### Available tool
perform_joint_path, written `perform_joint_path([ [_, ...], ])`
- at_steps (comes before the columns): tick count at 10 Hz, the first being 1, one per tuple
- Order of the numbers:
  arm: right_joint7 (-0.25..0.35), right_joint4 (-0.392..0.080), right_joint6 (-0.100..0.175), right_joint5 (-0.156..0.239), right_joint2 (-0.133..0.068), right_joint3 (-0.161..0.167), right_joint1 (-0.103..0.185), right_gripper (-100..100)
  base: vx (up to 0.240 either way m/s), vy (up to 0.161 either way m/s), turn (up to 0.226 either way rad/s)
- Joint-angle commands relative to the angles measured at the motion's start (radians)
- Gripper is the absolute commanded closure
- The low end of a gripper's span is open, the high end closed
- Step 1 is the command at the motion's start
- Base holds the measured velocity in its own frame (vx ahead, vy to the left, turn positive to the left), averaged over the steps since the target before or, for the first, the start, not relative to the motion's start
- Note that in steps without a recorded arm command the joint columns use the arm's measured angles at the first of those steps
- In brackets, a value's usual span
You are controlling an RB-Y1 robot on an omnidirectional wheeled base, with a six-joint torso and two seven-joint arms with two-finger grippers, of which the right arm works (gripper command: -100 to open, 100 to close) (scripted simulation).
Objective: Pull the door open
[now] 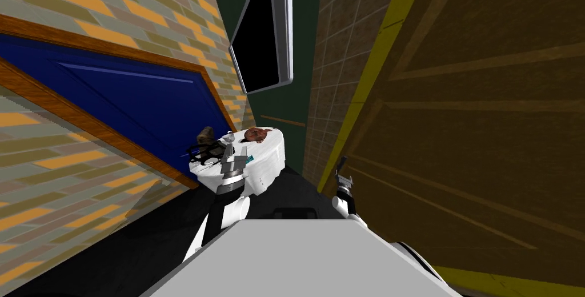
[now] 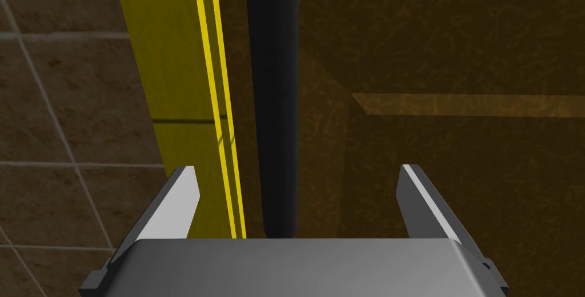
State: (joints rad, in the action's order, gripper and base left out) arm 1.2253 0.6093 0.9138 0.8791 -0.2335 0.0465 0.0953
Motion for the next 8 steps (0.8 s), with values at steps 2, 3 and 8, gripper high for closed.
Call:
perform_joint_path([
  [2, 0.008, 0.023, -0.013, 0.013, -0.025, -0.013, -0.022, -100, 0.052, -0.029, 0.044],
  [3, 0.012, 0.021, -0.013, 0.014, -0.03, -0.015, -0.022, -100, 0.16, -0.076, 0.092],
  [8, 0.028, 0.007, -0.011, 0.02, -0.046, -0.02, -0.022, 100, 0.125, -0.027, 0.009],
])
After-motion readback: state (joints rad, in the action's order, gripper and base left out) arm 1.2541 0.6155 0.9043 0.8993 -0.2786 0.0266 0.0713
